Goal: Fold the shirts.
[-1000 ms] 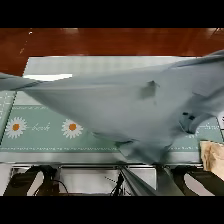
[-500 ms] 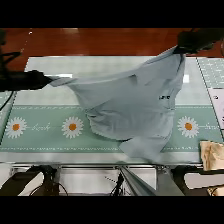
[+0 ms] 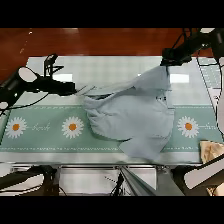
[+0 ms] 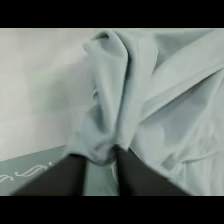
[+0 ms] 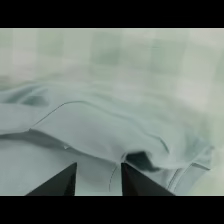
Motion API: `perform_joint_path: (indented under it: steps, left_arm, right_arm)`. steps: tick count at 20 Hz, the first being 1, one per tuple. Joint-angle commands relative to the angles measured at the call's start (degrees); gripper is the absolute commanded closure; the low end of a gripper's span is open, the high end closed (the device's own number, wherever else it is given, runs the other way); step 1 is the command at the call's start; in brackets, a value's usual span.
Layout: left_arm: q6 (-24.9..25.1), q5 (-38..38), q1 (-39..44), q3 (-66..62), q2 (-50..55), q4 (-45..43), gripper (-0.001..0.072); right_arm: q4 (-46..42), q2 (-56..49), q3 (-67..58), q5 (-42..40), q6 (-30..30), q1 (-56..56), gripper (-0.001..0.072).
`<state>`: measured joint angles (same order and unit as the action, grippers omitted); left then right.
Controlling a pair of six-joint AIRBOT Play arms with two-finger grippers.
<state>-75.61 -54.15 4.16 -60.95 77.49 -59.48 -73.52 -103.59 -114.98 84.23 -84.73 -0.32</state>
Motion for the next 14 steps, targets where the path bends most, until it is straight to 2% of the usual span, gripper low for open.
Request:
perform_joint_path:
  steps: [1,2,3,5,7,10,14]
  left_arm:
    - [1.0,-7.5,-2.7,-4.5,2.1,-0.4,0.0272]
    - [1.0,-11.9,-4.6,-7.3,2.1,-1.2,0.0173]
    - [1.0,-17.2,-6.8,-10.1,2.1,-2.0,0.0144]
    - [0.5,-26.8,-10.8,-13.1,1.9,-2.2,0.0144]
    - [-1.5,-33.3,-13.0,-11.3,1.2,-2.0,0.0144]
    - [0.4,-32.4,-12.3,-0.8,-1.8,1.3,0.0144]
    - [6.7,-25.8,-6.3,13.2,-2.8,14.6,0.0144]
  right_arm:
    - [-2.0,1.2,-1.4,2.5,5.8,-0.5,0.0345]
    - [-4.4,3.3,-1.7,5.0,7.1,-1.2,0.0345]
    - [-7.4,5.4,-1.7,8.4,7.8,-1.9,0.0342]
    - [-7.3,9.2,-1.3,14.1,5.7,-5.3,0.0254]
    - [-6.0,13.1,3.7,18.2,5.2,-9.7,0.0252]
    - [-4.7,20.4,20.2,17.2,5.8,-15.6,0.0252]
    - [4.8,30.6,42.8,5.4,8.8,-21.0,0.0252]
